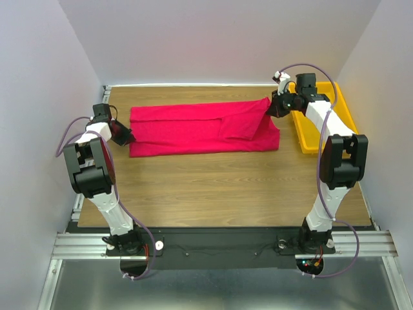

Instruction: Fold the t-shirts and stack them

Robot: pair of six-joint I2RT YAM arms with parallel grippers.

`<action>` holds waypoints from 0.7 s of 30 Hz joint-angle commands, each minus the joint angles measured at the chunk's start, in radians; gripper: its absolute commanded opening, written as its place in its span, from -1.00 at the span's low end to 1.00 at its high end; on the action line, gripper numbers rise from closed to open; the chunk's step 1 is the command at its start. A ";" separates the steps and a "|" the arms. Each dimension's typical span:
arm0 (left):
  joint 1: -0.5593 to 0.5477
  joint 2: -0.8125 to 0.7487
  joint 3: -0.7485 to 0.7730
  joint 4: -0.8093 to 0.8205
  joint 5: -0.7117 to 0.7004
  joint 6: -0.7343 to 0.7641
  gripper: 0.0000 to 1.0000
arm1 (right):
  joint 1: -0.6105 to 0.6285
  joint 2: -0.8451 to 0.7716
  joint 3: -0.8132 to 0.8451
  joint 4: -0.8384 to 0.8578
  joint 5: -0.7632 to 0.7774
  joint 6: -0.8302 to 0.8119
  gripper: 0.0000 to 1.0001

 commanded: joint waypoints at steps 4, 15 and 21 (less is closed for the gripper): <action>0.005 -0.019 0.057 0.014 0.031 0.021 -1.00 | -0.007 -0.008 0.064 0.052 -0.013 0.018 -0.99; 0.003 -0.009 0.069 0.031 0.063 0.018 -1.00 | -0.007 0.015 0.078 0.060 -0.004 0.028 -0.99; 0.003 0.000 0.082 0.035 0.072 0.015 -1.00 | -0.007 0.027 0.084 0.061 0.004 0.032 -0.99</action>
